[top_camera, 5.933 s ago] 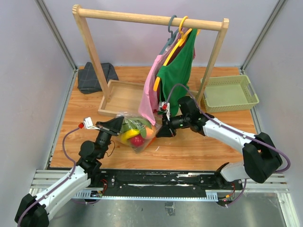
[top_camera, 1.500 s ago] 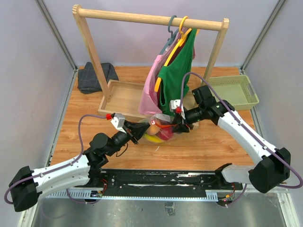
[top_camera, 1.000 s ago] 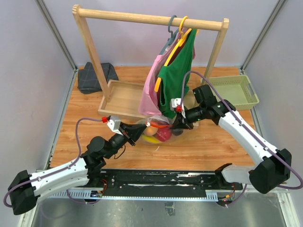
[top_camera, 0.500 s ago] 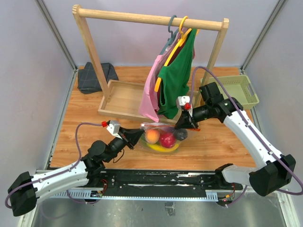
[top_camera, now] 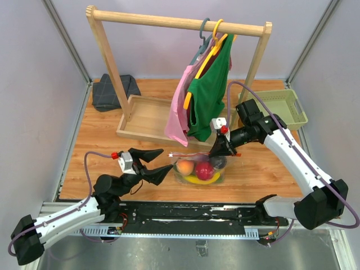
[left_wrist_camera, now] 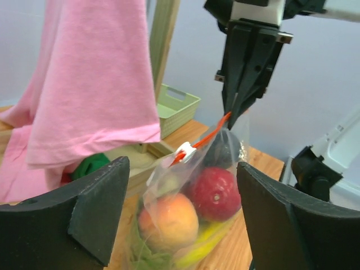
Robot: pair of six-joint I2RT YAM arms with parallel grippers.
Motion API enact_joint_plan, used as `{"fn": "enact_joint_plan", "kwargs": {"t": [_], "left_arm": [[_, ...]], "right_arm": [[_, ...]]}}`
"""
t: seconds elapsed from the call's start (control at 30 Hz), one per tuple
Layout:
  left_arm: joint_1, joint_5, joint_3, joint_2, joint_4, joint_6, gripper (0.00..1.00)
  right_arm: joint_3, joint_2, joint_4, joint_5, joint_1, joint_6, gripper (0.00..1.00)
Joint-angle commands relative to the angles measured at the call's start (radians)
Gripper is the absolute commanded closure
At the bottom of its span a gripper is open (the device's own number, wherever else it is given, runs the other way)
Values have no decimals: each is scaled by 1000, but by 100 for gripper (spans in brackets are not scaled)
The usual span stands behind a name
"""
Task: Open the zip-top bag and remove the fake food
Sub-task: Adjust the zipper food storage bag at the center of the board.
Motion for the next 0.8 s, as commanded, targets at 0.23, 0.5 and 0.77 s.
{"fn": "enact_joint_plan", "kwargs": {"t": [0.23,0.5,0.77], "left_arm": [[121,309,6,189,192,69,15],[204,430,15,326,343,47,31],[204,504,19,445,472,21,42]], "right_arm": [[25,-1,-71,-38,-13,-96,99],[22,2,-81,-39,-12,-110,99],[25,6,-82,-42,-13,-109,99]]}}
